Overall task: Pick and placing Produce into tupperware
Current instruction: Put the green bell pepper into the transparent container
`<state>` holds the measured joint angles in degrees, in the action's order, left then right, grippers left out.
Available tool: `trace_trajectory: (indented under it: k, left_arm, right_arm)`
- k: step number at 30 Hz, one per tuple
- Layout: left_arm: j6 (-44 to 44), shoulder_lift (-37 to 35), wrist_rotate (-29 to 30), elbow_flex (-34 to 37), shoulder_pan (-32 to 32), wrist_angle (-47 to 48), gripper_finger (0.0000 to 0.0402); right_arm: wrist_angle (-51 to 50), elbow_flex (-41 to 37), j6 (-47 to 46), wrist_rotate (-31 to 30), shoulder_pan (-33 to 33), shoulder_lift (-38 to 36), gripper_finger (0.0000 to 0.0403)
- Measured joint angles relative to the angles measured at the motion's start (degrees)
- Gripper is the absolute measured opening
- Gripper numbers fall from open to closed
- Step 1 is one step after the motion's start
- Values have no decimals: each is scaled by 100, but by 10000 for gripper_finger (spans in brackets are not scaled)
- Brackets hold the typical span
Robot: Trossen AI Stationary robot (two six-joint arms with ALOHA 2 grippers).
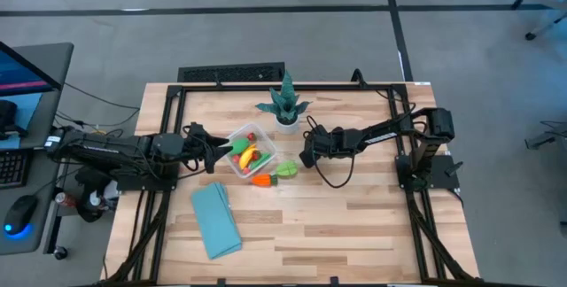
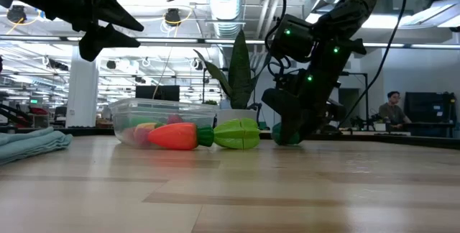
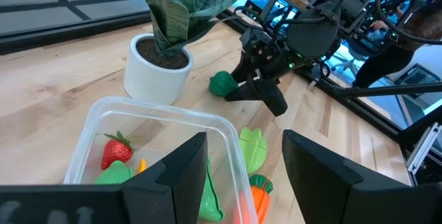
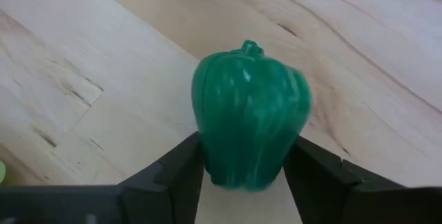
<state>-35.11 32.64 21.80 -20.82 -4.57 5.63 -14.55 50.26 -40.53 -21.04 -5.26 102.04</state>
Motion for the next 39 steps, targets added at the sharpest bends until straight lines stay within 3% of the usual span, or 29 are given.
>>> trace_trajectory:
  k: [12,22,28,39]
  left_arm:
    - [-2,0,0,0,1,4,178]
    - [-2,0,0,0,0,11,178]
    - [0,0,2,0,1,70,178]
    - [-72,2,2,0,1,421,178]
  right_arm:
    - [-9,0,-2,2,0,-4,161]
    - [-426,24,316,-30,17,-20,238]
    - [-529,19,767,-359,140,-24,282]
    - [295,-2,1620,-247,140,-4,297]
